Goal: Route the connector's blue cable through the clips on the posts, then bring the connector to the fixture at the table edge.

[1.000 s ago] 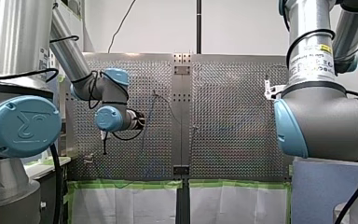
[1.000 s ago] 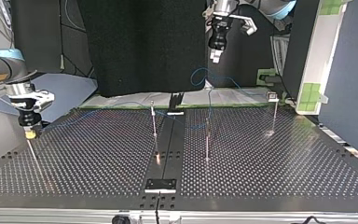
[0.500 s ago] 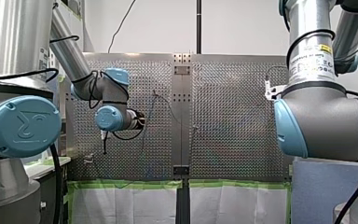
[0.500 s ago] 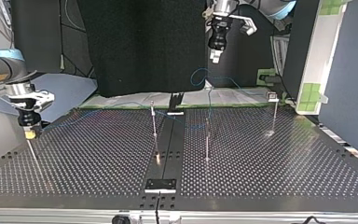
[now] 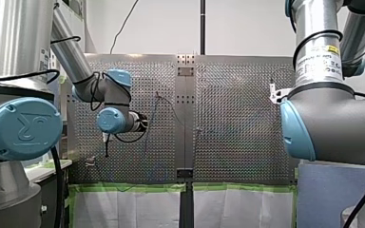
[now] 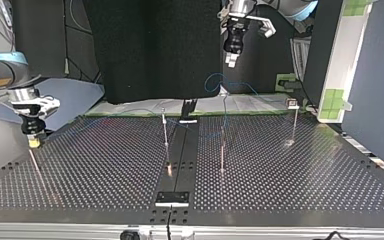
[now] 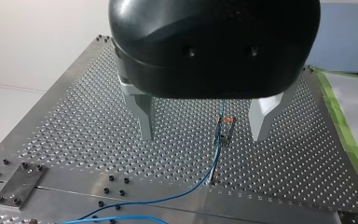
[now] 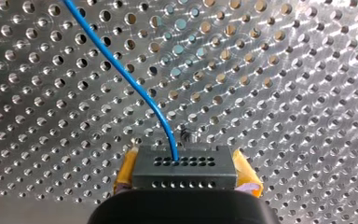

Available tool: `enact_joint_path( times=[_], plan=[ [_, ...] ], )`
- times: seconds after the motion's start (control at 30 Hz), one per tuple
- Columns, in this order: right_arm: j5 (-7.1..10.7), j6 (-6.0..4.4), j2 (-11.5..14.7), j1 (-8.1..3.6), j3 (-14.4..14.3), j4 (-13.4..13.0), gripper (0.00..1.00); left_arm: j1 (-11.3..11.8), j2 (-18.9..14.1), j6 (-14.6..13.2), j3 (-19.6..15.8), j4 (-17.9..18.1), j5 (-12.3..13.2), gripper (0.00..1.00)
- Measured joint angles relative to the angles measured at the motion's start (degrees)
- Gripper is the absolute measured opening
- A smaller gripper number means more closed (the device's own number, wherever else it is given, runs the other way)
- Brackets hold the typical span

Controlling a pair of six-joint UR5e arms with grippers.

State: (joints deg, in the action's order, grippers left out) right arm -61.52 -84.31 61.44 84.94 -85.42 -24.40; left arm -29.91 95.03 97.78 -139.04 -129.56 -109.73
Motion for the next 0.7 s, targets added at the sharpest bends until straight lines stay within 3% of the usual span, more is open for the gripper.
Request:
enact_joint_path(
  times=[0.7],
  plan=[
    [-0.07,-0.44,0.0,0.44,1.1,0.6,0.00,0.1,0.0,-0.1,0.0,-0.2,0.0,1.00]
  ],
)
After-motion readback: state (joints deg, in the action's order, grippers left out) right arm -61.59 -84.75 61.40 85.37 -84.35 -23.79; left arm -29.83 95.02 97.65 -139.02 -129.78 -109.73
